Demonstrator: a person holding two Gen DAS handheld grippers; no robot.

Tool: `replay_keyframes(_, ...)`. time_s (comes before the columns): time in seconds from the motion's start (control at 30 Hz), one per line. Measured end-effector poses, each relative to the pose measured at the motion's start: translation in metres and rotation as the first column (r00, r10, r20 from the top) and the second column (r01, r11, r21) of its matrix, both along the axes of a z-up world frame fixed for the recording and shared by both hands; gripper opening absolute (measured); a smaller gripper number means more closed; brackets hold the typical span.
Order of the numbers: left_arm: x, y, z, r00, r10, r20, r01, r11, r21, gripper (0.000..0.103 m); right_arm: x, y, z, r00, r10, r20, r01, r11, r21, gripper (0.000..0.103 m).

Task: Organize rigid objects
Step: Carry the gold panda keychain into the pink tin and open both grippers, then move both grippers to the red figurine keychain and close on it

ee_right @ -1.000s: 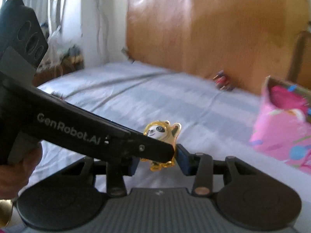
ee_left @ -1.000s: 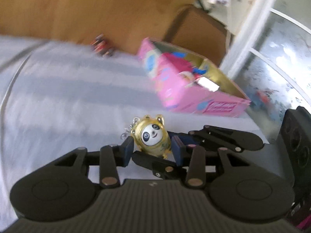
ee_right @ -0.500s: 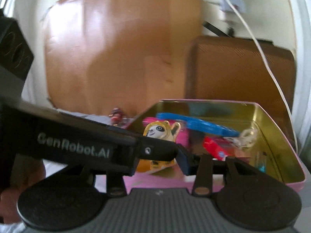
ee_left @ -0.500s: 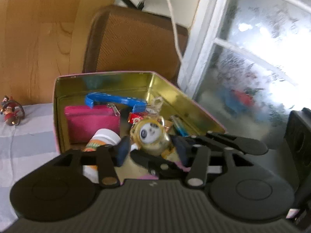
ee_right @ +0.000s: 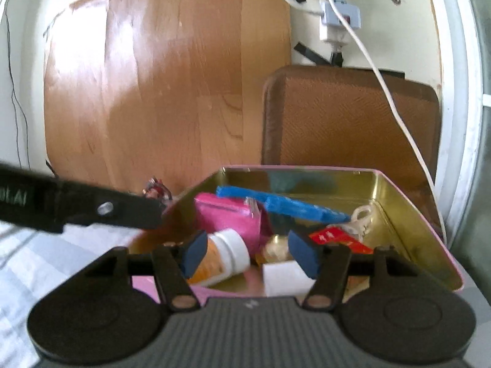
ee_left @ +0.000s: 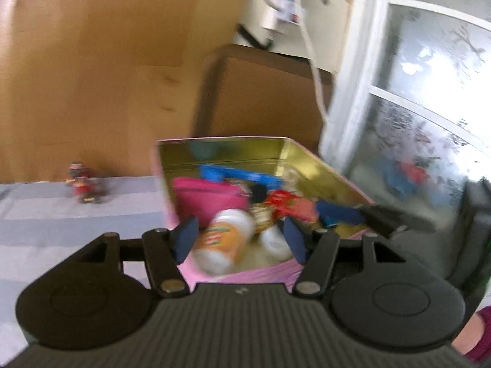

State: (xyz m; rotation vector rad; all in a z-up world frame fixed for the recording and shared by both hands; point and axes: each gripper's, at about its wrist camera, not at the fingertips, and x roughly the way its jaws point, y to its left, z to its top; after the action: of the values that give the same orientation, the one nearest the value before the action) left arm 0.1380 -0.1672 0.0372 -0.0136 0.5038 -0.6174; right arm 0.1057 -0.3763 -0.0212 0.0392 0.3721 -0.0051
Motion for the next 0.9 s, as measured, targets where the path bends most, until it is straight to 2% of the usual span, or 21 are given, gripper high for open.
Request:
replay_keyframes(0.13, -0.004, 0.054, -0.008, 0.996, 0.093, -0.006, -0.093, 0.995, 0.028, 0.064, -0.003, 0.019, 0.021, 0.999, 0.015, 0.047, -0.016, 1.000, 0.020, 0.057)
replay_keyframes(0.23, -0.005, 0.097, -0.022, 0.982, 0.190, -0.002, -0.190, 0.979, 0.078, 0.064, -0.001, 0.042, 0.032, 0.995, 0.071, 0.064, -0.074, 0.996, 0.057, 0.054)
replay_keyframes(0.33, 0.001, 0.139, -0.037, 0.955, 0.296, -0.027, -0.291, 0.950, 0.117, 0.064, 0.008, 0.070, 0.035, 0.989, 0.136, 0.055, -0.139, 0.988, 0.060, 0.051)
replay_keyframes(0.43, 0.006, 0.175, -0.052, 0.918, 0.395, -0.031, -0.385, 0.908, 0.163, 0.064, 0.024, 0.107, 0.032, 0.980, 0.196, 0.023, -0.197, 0.979, 0.051, 0.051)
replay_keyframes(0.53, 0.011, 0.203, -0.062, 0.887, 0.460, -0.041, -0.447, 0.877, 0.177, 0.064, 0.043, 0.145, 0.026, 0.969, 0.245, -0.023, -0.243, 0.968, 0.057, 0.048)
replay_keyframes(0.67, 0.018, 0.224, -0.069, 0.866, 0.496, -0.066, -0.481, 0.861, 0.164, 0.064, 0.060, 0.179, 0.017, 0.962, 0.268, -0.059, -0.265, 0.963, 0.052, 0.048)
replay_keyframes(0.9, 0.025, 0.234, -0.071, 0.858, 0.511, -0.051, -0.498, 0.852, 0.160, 0.064, 0.080, 0.193, 0.011, 0.964, 0.252, -0.084, -0.249, 0.968, 0.044, 0.048)
